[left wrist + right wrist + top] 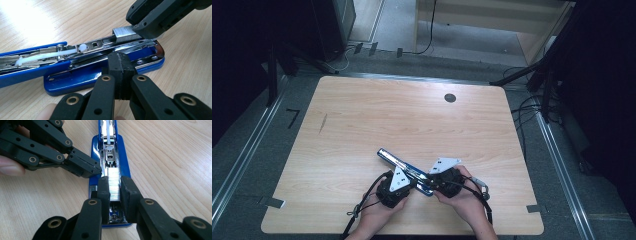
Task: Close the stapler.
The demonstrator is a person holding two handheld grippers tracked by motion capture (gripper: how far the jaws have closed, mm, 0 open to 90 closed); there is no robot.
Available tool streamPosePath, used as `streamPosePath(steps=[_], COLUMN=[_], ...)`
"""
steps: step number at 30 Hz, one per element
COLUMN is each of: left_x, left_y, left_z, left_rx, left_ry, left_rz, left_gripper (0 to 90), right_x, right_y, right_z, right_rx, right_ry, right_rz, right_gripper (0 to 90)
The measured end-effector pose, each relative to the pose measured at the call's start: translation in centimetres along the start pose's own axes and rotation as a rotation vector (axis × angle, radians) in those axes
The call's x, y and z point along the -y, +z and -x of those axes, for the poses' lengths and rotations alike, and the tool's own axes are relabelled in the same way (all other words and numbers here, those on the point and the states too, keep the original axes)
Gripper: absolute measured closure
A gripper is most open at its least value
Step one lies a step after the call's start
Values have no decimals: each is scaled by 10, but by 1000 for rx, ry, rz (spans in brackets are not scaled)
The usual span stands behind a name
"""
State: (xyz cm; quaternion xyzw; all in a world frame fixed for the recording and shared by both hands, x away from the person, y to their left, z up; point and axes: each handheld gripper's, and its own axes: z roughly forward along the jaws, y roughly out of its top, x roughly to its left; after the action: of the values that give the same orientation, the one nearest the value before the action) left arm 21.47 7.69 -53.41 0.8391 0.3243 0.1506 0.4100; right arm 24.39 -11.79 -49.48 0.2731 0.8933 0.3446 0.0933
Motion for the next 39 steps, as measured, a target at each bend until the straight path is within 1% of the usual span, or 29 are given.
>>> streamPosePath(steps=[5,8,12,14,19,20,24,33,39], left_x=[0,0,0,0,0,0,0,0,0], left_y=[0,0,0,0,0,0,0,0,0], left_z=[0,0,0,0,0,0,0,0,0], left_rx=[-1,-1,-1,-1,-1,0,-1,0,0], left_ry=[1,0,1,1,1,0,0,0,0], left_rz=[0,0,-1,0,-1,1,1,-1,-1], left_gripper=[900,900,900,900,900,900,900,900,900], right_x=[0,-1,-1,-1,-1,-2,-3,-4,-4], right_y=[1,1,2,2,2,2,3,4,4], right_z=[-1,-1,-1,-1,-1,-1,0,3,4], right_rx=[4,-14,0,4,-5,-7,-10,-22,-31], right_ry=[2,-5,-3,6,7,-3,-8,10,11], right_rz=[2,0,6,5,4,5,6,1,0], right_gripper=[798,798,798,798,798,799,798,798,796])
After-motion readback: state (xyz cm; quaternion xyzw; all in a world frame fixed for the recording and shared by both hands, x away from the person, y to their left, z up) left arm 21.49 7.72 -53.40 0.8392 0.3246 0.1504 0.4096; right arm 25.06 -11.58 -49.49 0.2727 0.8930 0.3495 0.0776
